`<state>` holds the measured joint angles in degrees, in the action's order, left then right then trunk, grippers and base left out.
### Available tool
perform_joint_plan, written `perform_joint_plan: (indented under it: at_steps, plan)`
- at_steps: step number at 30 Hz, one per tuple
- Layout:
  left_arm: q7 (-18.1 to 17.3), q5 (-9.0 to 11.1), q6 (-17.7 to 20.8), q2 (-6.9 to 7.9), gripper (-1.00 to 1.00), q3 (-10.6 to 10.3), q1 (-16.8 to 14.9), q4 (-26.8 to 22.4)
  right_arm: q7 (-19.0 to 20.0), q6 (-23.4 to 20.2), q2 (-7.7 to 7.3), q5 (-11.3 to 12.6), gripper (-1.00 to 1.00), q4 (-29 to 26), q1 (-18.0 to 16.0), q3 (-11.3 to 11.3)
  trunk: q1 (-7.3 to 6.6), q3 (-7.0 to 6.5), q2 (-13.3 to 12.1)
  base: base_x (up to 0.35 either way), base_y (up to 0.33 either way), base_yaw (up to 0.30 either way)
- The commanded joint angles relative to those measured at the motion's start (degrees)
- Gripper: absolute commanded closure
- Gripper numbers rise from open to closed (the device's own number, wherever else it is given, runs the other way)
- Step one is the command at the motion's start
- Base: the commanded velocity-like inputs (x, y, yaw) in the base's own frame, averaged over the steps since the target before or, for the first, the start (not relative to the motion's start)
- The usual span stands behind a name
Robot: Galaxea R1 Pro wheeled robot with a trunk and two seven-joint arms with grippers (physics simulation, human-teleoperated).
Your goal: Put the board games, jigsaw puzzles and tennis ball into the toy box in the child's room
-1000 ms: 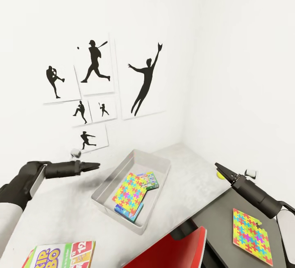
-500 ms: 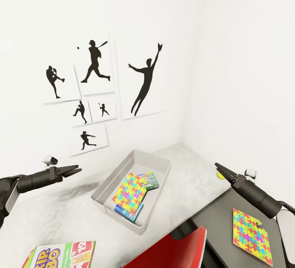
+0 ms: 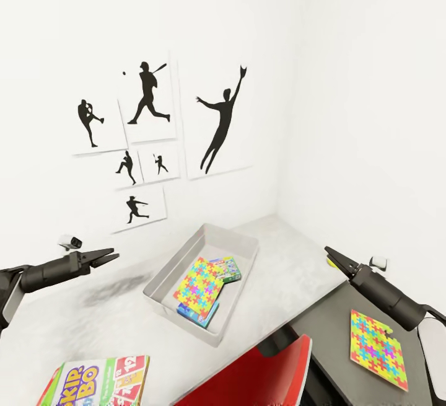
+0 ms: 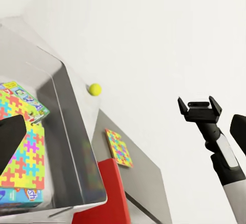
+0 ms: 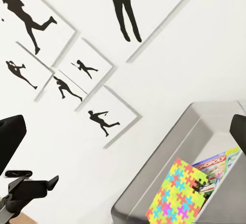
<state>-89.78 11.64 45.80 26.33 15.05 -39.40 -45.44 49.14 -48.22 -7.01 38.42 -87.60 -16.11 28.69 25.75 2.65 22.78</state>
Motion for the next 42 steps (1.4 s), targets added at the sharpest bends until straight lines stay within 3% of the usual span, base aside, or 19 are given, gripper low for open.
perform_joint_plan:
  at_steps: [1,12,27,42]
  plan:
    - [-0.22,-0.04,0.61,0.09,-1.0,0.03,-0.02,0.0,0.12,-0.29,0.01,0.07,-1.0,-0.01,-0.06,0.05,0.03,0.14,0.14,-0.068,0.022,0.0]
    - [-0.22,-0.03,0.61,0.2,-1.0,0.06,0.02,0.0,0.19,-0.3,-0.02,0.08,-1.0,-0.02,-0.06,0.05,0.03,-0.22,0.14,-0.054,0.006,0.0]
    - [-0.22,0.05,0.52,0.21,-1.0,0.06,0.03,0.0,0.21,-0.3,0.05,0.08,-1.0,-0.02,-0.06,0.05,0.03,-1.56,0.14,-0.26,-0.08,0.001]
    - [-0.22,0.05,0.52,0.2,-1.0,0.06,0.03,0.0,0.18,-0.3,0.07,0.08,-1.0,-0.02,-0.06,0.05,0.03,-2.02,0.14,-0.03,-0.096,0.026]
